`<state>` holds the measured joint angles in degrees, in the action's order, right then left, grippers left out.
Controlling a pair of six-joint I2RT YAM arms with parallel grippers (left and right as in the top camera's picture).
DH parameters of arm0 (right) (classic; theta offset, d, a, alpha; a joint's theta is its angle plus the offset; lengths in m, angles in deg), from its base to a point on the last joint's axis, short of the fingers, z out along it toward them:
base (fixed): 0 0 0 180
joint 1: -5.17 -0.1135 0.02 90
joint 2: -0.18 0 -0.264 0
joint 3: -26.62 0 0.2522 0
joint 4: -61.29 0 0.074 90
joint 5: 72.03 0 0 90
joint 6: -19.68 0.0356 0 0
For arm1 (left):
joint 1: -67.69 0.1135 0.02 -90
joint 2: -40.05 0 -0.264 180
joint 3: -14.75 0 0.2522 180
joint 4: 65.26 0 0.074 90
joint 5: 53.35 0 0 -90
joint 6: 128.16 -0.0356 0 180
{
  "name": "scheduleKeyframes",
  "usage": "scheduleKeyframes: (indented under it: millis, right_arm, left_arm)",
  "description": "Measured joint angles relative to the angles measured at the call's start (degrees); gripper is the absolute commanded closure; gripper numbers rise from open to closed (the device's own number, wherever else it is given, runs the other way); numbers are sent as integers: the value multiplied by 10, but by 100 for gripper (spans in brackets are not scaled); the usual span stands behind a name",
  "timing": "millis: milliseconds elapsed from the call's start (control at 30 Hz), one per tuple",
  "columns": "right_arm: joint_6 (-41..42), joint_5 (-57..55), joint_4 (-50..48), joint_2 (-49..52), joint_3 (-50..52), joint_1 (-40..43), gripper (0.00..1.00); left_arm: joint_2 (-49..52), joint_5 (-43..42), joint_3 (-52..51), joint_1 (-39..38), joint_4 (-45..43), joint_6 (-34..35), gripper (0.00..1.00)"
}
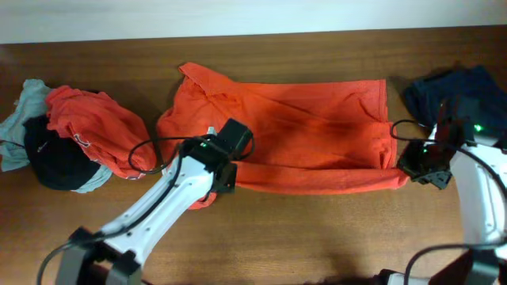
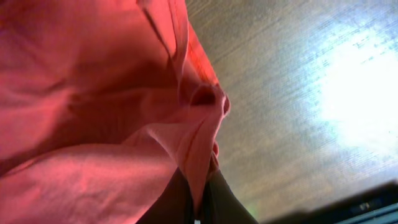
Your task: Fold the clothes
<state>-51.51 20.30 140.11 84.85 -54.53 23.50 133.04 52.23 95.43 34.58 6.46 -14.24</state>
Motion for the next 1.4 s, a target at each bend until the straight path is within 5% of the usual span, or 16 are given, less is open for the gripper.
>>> scheduleKeyframes:
  millis: [400,533,600,633,667,700,767,1000,1400]
  right_arm:
    - [-10,-4,-76,82,0,0,96]
    - [-14,-4,-105,112,0,0,96]
    - [-15,-4,-117,123,0,0,95]
    - [-15,-4,-120,127,0,0,82]
    - [-15,-4,-122,132,0,0,47]
    - [-16,-5,-125,136,0,0,27]
    - [-17,-6,-125,141,0,0,22]
    - [-24,-8,-85,143,-20,0,22]
    - [-61,17,33,146,-270,0,20]
  left_arm:
    - [31,57,0,49,-93,1,99]
    - [31,59,0,57,-135,-2,88]
    - [31,61,0,57,-149,-3,64]
    - [31,62,0,57,-151,-3,54]
    - [31,63,0,57,-153,-3,36]
    - [31,66,0,57,-156,-3,26]
    - [31,70,0,58,-156,-6,20]
    - [31,72,0,74,-156,-26,19]
    - [32,52,48,170,-199,-82,19]
